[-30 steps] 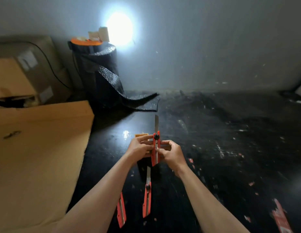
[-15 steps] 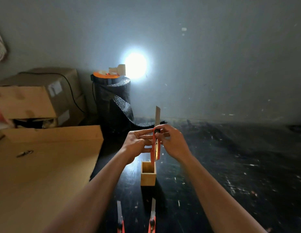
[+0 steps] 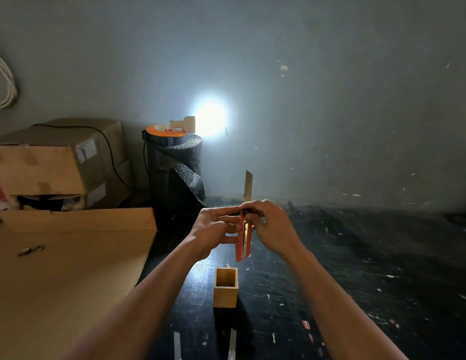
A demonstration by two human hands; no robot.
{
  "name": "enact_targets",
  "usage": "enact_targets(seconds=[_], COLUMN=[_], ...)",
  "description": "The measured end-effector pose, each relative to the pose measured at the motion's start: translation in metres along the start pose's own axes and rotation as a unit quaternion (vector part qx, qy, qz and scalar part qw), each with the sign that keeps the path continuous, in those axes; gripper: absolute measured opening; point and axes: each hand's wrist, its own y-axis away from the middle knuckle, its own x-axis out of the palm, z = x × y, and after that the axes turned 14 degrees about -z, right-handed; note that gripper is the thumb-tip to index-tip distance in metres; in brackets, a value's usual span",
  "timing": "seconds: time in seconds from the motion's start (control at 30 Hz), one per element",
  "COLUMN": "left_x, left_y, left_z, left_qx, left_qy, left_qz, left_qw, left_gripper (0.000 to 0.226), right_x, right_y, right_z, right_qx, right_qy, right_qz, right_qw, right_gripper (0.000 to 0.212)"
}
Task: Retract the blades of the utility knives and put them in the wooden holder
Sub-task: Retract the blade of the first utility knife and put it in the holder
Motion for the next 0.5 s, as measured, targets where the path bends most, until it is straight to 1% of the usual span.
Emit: enact_targets(seconds=[0.07,0.17,0.27,0.37,0.5], left_x=[0.000,-0.001,-0.003,-0.005,-0.007], left_y=[-0.002,-0.006,-0.008,-0.010,-0.013], left_z=[-0.001,-0.008,-0.012,-0.015,-0.018], left_qx=[0.003,0.003,-0.001,-0.013,-0.036], left_qy=[0.003,0.000,0.007,0.031,0.043], left_qz=[-0.003,-0.001,0.009,0.007,0.021], left_qw=[1.000,1.000,1.000,0.999,0.998], left_gripper=[0.032,0.035,0.040,0.038,0.042], right_x=[-0.002,-0.006,-0.009,-0.006,-0.002], right_y=[0.001,-0.001,-0.003,-0.001,0.004], right_z=[0.002,0.007,0.008,0.003,-0.001], right_qx=[0.010,0.032,0.028,0.014,0.028], right_qy=[-0.016,-0.045,-0.054,-0.049,-0.050], right_qz=[-0.009,-0.021,0.002,0.022,0.011], right_qw=[1.000,0.998,0.998,0.998,0.998], right_gripper=[0.021,0.018,0.015,0.017,0.019])
